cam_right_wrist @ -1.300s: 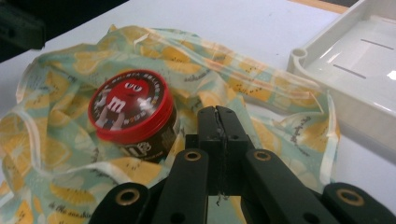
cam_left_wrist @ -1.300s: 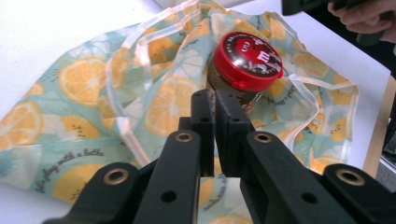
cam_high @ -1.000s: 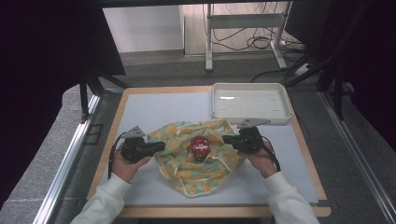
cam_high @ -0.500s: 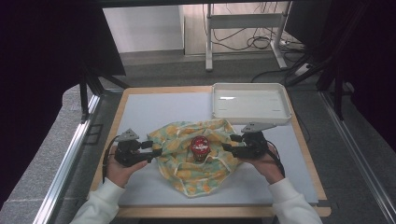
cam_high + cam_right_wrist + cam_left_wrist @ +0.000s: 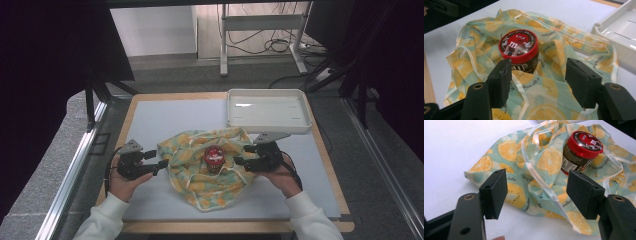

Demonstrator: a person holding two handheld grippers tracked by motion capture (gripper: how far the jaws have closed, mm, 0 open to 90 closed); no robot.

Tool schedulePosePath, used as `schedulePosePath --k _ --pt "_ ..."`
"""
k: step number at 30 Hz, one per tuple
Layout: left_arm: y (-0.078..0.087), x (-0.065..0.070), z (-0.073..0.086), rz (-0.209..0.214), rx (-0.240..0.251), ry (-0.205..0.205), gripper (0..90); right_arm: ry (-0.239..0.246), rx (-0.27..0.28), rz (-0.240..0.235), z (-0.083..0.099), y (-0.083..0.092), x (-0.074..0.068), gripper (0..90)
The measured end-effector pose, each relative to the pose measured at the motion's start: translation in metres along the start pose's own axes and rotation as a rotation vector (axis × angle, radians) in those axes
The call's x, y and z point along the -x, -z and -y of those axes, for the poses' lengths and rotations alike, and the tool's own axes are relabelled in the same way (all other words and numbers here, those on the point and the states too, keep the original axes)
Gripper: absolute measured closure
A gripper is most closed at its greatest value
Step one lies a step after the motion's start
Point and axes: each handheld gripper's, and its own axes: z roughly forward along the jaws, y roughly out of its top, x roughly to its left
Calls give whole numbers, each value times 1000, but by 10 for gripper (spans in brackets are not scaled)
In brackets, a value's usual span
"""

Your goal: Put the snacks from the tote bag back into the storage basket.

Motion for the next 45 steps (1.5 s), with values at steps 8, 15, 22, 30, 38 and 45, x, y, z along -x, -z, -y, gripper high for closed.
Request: schedulePosePath --k 8,15,22,30,38,45 --pt "0 -4 4 -9 -9 16 332 21 -21 -19 -4 -7 -7 362" --pt "-2 -3 6 -13 -27 10 334 64 -51 -34 -9 -20 -17 347" --pt "-2 -6 9 -19 -33 19 335 90 -80 -32 -17 -37 -25 308" --pt "-4 -4 9 -17 -41 12 337 108 -119 16 -21 -57 -30 229" --pt "-3 -4 10 -15 -40 12 341 104 -146 33 -22 -73 -32 190" --pt "-5 -2 10 -9 -48 2 341 124 -188 52 -22 -91 -38 176"
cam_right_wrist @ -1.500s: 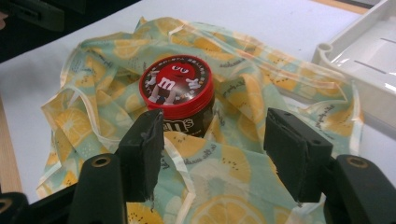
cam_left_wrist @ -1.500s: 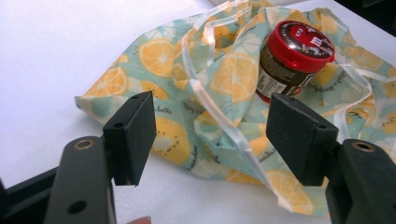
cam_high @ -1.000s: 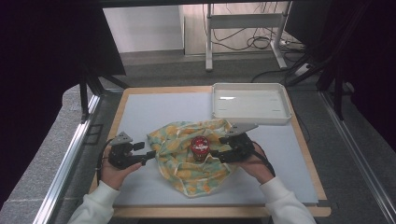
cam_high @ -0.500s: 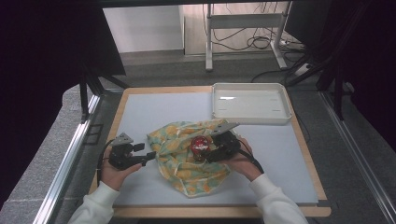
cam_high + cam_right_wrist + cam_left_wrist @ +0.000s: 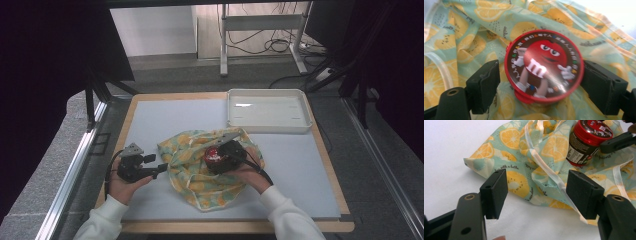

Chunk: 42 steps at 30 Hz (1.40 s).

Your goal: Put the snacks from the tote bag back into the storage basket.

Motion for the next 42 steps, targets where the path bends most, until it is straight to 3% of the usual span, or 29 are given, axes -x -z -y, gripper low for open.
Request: schedulePosePath --k 5,8,18,33,42 --pt "0 0 0 -2 0 0 342 1 -28 29 -2 -8 -4 188" --pt "1 0 0 -1 1 -1 342 3 -34 48 -2 -10 -4 239" --pt "1 1 0 6 3 1 343 -1 -43 21 -3 -8 -2 252" --pt "-1 0 1 5 -11 1 342 1 39 -29 -13 19 -2 253" --pt "-2 0 1 5 -17 -2 341 3 58 -46 -16 29 -2 253"
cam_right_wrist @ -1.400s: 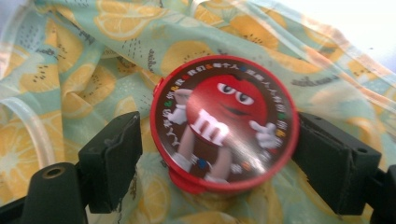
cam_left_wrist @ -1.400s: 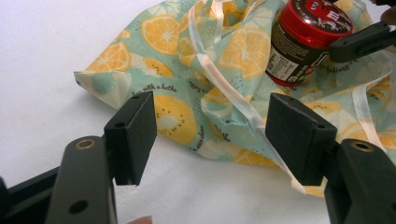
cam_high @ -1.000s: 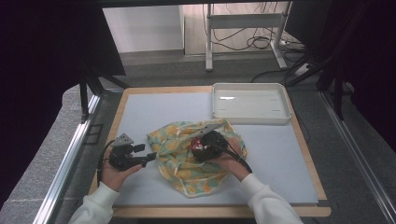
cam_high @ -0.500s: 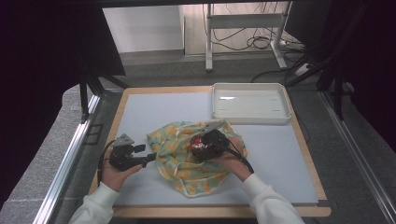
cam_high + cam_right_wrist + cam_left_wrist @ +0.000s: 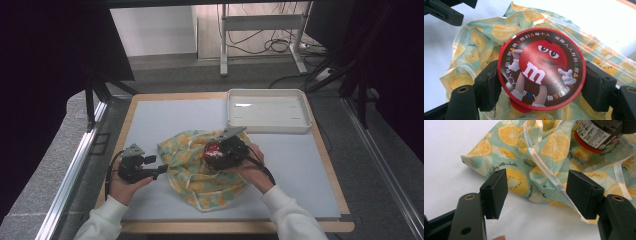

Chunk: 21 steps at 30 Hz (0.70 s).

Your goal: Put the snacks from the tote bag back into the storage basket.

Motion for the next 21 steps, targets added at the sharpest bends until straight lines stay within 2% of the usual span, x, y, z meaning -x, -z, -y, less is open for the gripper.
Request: schedulePosePath --k 12,21 --pt "-1 0 0 -1 -4 3 342 -1 52 -4 -6 17 3 254" --pt "-1 -1 1 0 -5 1 341 -6 58 -10 -7 20 7 254"
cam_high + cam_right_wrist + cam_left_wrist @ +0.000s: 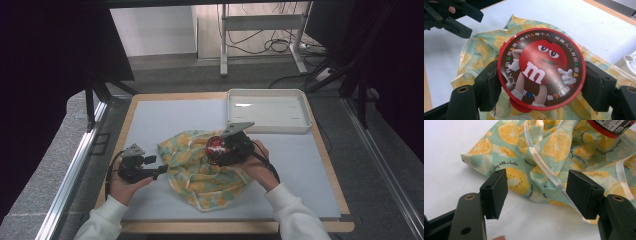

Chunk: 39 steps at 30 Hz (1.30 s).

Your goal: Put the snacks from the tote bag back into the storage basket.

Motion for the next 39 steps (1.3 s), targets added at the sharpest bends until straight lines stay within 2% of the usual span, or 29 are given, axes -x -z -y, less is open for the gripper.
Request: schedulePosePath --k 7,14,26,39 --pt "0 0 0 -3 1 -2 342 -10 -4 -4 -1 2 4 254" --pt "-1 0 1 -3 1 3 341 -17 2 13 -6 7 8 254" --pt "0 0 1 -5 1 6 341 -43 31 47 -18 19 27 254" --pt "1 -1 1 -4 3 7 340 -72 35 88 -30 23 46 254"
